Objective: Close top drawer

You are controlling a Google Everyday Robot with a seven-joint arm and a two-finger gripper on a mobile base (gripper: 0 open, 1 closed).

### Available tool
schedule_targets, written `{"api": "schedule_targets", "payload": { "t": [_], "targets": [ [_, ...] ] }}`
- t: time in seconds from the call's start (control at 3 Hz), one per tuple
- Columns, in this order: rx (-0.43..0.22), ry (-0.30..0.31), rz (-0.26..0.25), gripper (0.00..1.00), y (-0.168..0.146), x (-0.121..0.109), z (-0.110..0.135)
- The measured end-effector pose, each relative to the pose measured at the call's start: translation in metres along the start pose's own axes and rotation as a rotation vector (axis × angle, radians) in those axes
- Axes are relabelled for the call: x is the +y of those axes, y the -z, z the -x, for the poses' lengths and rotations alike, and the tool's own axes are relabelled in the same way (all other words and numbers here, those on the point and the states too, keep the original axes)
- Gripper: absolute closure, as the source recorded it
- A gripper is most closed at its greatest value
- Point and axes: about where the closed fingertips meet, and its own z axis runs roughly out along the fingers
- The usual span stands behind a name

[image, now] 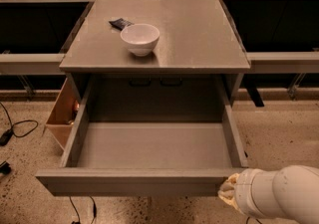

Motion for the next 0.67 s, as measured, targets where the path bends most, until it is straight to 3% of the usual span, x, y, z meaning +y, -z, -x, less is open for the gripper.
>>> {"api": "schedule_targets", "payload": {
  "t": [0.33, 0.67],
  "targets": [
    [-0.015, 0.005, -0.022, 1.0, -0.006, -0.014, 0.006],
    [-0.043, 0.029, -0.045, 1.0, -0.023, -0.047, 0.018]
  ]
}}
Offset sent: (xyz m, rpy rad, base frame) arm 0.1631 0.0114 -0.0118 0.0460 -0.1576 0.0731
